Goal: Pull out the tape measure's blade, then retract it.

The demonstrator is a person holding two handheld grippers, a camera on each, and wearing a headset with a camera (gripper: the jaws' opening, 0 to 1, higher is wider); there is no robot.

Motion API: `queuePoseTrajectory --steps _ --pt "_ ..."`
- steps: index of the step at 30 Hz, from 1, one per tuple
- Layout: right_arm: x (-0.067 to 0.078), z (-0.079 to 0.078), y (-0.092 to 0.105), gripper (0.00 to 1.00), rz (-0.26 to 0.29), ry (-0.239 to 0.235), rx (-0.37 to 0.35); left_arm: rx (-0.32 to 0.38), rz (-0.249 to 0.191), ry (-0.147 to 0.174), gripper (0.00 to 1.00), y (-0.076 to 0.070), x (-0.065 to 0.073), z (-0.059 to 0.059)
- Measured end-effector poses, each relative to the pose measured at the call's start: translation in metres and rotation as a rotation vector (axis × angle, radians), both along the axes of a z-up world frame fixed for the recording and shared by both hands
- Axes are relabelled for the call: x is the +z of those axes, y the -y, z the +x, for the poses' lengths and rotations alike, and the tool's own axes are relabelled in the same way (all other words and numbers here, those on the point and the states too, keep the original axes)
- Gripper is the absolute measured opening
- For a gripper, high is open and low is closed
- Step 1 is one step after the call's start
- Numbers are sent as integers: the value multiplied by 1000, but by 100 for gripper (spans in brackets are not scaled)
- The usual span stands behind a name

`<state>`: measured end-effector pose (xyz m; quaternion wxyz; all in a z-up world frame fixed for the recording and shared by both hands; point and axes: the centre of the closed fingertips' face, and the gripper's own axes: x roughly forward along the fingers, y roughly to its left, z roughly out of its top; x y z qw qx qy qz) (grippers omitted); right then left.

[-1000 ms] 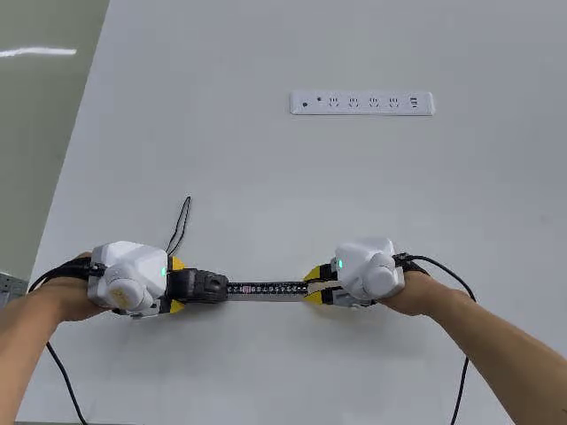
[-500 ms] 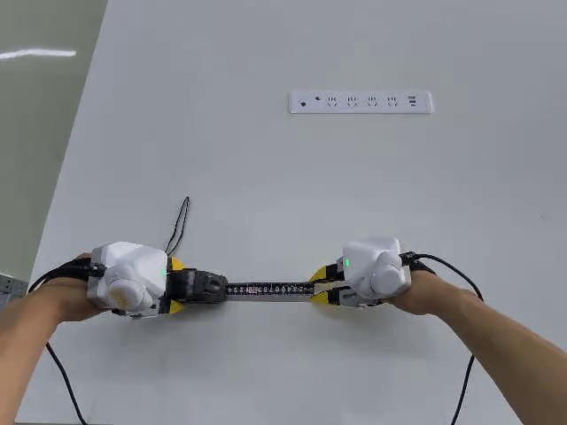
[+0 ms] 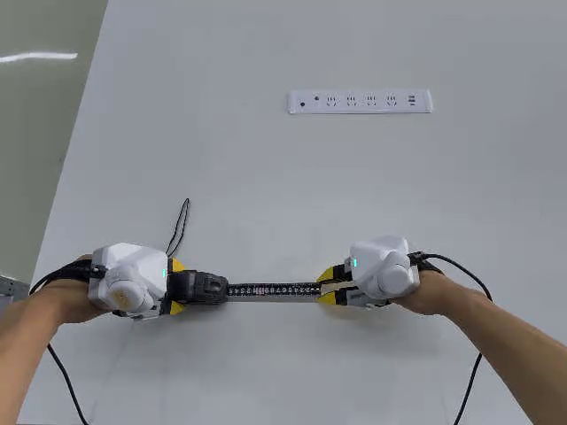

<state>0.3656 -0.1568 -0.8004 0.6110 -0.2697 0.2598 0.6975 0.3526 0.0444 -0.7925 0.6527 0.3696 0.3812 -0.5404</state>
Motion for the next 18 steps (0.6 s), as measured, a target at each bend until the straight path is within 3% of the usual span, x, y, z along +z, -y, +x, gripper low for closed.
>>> queuePoseTrajectory --steps 18 --pt "-4 1 13 10 -6 0 -1 0 12 -3 29 0 1 -3"
